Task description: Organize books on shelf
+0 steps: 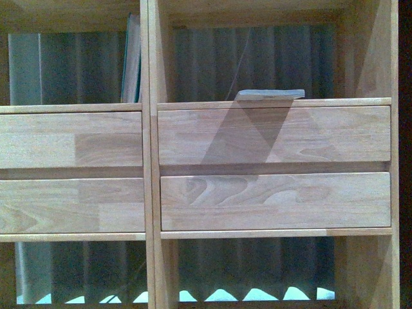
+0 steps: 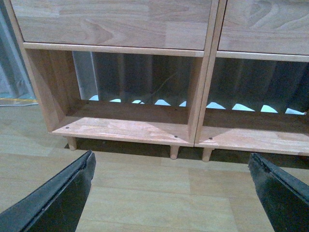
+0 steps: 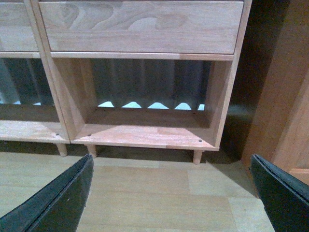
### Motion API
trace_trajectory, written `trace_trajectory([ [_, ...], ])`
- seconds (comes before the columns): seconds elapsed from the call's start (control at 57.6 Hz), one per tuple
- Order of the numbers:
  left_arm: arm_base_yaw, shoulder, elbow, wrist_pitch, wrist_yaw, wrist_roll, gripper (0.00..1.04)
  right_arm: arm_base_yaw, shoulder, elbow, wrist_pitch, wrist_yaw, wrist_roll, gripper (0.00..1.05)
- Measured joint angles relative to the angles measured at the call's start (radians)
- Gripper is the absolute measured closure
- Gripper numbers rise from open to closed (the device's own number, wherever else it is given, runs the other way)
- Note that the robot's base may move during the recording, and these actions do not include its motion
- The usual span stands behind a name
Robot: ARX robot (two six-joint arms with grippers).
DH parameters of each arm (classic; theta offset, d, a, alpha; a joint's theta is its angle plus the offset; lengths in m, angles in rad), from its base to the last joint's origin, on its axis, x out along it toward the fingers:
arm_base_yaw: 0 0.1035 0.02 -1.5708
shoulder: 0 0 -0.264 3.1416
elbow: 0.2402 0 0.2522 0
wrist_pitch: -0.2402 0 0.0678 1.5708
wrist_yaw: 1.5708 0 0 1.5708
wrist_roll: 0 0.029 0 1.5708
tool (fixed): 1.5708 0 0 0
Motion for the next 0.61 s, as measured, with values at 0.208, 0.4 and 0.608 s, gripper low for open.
trace_trajectory([
  [0.208,0.000,0.000,0.000,0.000,0.000,0.000,0.07,0.000,0.000,0.000,0.000,0.000,0.000,0.07],
  [0.4,0.000,0.000,0.000,0.000,0.000,0.000,0.07,0.000,0.000,0.000,0.000,0.000,0.000,0.07],
  [0.608,0.000,0.000,0.000,0.000,0.000,0.000,0.07,0.000,0.000,0.000,0.000,0.000,0.000,0.07],
])
